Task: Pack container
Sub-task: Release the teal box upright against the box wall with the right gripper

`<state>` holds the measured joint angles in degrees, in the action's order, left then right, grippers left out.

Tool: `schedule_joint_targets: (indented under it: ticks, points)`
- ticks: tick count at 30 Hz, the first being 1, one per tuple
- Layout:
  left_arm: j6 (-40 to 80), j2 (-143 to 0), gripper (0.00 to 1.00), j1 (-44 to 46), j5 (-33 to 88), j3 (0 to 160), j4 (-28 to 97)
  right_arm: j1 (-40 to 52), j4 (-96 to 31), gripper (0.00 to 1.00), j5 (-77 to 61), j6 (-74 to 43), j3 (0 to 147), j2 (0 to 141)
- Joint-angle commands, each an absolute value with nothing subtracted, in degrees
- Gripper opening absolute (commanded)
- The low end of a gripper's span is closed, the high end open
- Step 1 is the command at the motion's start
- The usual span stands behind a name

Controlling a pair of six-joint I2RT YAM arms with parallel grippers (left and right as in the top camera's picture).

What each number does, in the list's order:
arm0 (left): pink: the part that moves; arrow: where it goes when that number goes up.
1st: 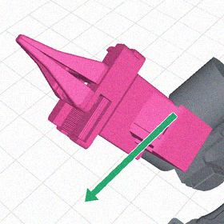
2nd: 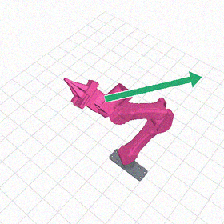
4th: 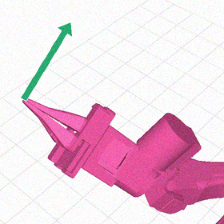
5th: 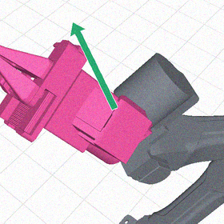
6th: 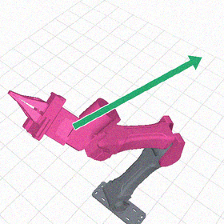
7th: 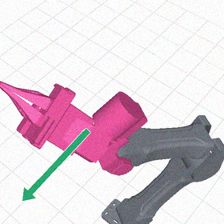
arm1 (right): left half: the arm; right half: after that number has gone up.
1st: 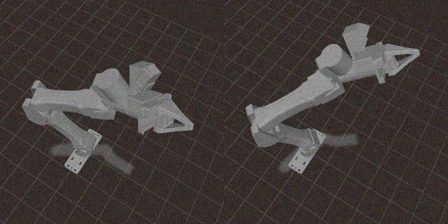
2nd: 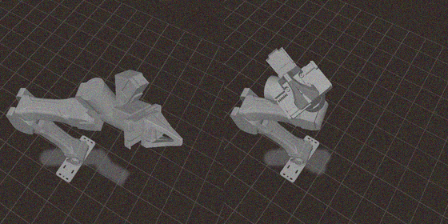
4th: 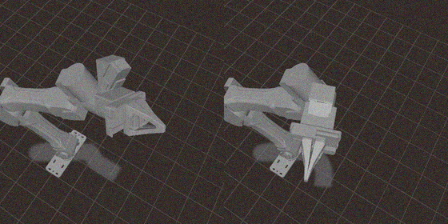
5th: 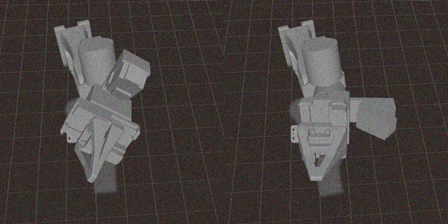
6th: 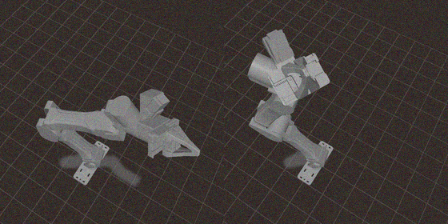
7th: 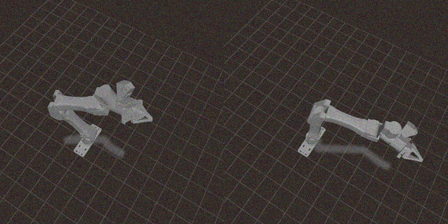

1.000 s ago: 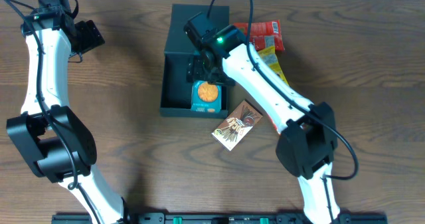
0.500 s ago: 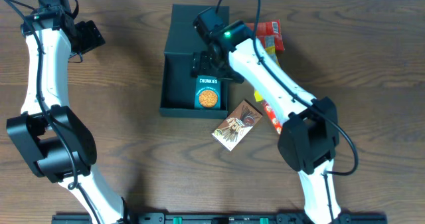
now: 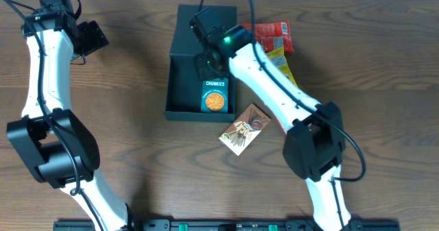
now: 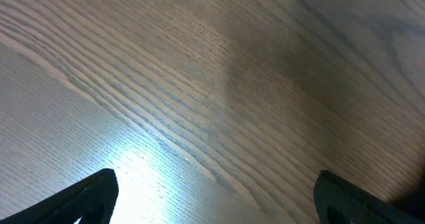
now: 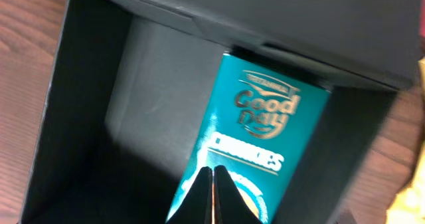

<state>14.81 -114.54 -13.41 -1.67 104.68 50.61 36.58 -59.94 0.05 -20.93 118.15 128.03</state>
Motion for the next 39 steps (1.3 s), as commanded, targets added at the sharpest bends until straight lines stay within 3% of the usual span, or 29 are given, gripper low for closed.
schedule_joint_targets:
  ticks: [1, 31, 39]
  points:
    - [14.96, -113.45, 0.95, -13.76, -1.43, 105.51, 50.76, 37.8, -59.48, 0.02, 0.21, -18.13, 119.13, 131.9]
    - [15.0, -113.45, 0.95, -14.5, -1.39, 105.51, 50.78, 39.09, -56.31, 0.02, -6.92, -13.61, 119.57, 135.98]
    - [15.03, -113.45, 0.95, -14.5, -1.39, 105.51, 50.72, 39.07, -56.55, 0.02, 0.34, -13.65, 119.35, 136.07]
